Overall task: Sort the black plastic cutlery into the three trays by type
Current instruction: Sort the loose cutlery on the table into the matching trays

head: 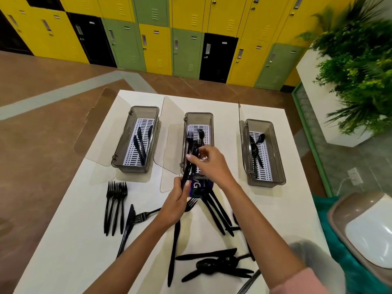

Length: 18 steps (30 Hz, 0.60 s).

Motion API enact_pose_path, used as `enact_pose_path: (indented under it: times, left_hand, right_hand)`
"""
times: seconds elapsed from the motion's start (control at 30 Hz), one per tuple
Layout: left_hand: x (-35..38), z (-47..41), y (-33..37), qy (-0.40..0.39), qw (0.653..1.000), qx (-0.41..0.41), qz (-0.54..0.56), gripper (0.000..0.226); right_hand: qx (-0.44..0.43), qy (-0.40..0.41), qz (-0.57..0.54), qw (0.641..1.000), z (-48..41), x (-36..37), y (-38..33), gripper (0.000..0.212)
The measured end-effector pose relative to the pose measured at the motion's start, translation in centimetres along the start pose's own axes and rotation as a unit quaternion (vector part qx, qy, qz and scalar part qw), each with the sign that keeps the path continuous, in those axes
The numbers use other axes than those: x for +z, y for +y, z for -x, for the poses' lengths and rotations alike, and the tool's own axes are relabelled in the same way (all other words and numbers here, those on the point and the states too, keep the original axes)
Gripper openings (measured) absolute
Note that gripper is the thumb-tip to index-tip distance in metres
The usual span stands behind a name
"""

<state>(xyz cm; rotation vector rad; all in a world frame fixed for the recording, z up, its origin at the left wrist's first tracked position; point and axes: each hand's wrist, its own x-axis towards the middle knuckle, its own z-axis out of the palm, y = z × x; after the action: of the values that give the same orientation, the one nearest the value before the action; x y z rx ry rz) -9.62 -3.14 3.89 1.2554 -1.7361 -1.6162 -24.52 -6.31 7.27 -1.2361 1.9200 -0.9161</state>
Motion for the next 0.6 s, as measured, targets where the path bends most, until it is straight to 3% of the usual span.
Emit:
enact_pose_path:
  times: [0.17,0.33,0.6]
  left_hand:
    - [0.2,-0.1,0.2,-0.032,0.998,0.006,0.044,0.010]
    - [0.2,0.1,0.6,-0.060,0.997,-0.011,0.056,0.015]
    - [1.0,-0.5,0.3,-0.074,0.989,-0.030,0.125,0.020]
  right_hand:
    - [0.016,0.023,-0.060,0.998,-0.2,-1.5,-0.1,0.027]
    - [-0.005,0.047,-0.122,0.991,-0.6,-4.0,-0.8,0.017]
    - [-0.079,0.212,-0.206,0.952,-1.3,-11.5,-1.6,0.019]
